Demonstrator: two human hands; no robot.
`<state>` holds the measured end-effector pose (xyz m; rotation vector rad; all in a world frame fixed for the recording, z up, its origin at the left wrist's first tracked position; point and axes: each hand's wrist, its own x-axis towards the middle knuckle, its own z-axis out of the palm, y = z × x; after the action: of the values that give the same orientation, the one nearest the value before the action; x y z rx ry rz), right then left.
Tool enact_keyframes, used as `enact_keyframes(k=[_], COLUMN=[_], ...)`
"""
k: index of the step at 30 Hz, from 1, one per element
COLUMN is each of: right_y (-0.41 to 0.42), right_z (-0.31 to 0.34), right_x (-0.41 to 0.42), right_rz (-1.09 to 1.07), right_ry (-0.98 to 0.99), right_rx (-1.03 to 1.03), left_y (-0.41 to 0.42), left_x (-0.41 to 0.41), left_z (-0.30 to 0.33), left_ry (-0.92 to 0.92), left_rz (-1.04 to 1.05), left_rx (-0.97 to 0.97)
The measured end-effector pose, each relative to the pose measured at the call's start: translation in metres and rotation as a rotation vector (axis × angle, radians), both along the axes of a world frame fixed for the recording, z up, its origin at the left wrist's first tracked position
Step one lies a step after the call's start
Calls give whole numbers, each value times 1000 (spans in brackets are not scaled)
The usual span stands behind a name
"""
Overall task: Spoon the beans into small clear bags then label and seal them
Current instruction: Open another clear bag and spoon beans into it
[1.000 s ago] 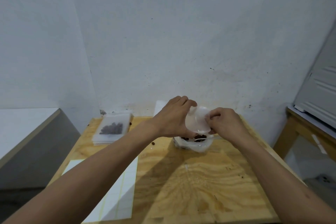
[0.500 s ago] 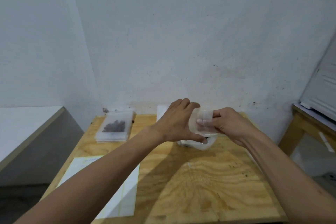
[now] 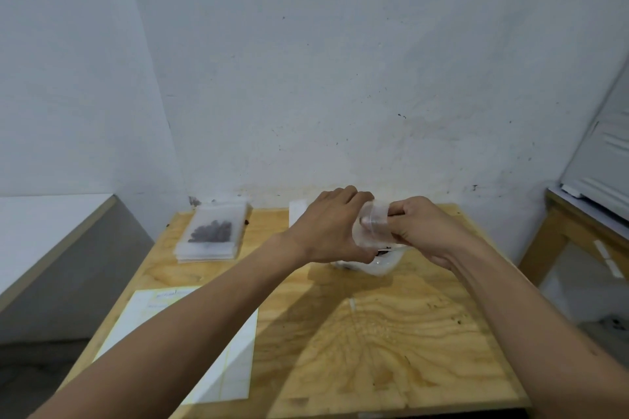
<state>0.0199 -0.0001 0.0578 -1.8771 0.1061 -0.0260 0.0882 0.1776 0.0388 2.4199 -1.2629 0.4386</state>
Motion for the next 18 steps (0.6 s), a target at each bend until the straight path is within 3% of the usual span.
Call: enact_keyframes(k=[3,6,9,12,15,18], right_y=[-3,-22,-43,-48,-45,-43], right_z=[0,-4,-12,-22,-33,-32], right_x=[-3,-6,-14,-22,-25,-22], right_rz=[-135,-318,-314,-207,-229,-291], right_ry=[-72,-139,120,370,254,115], right_rx=[-27,-532,-749,-719,-442,-353], left_y=[2,15,28,31,28,24], left_x=[3,9,14,16,18,19], left_z=[3,3,1,2,0,-5], left_ry=[6,144,367,557,740,906], left_rz=[80,191,247,288,327,324], left_rx=[57,39,-55,-95,-126,-145])
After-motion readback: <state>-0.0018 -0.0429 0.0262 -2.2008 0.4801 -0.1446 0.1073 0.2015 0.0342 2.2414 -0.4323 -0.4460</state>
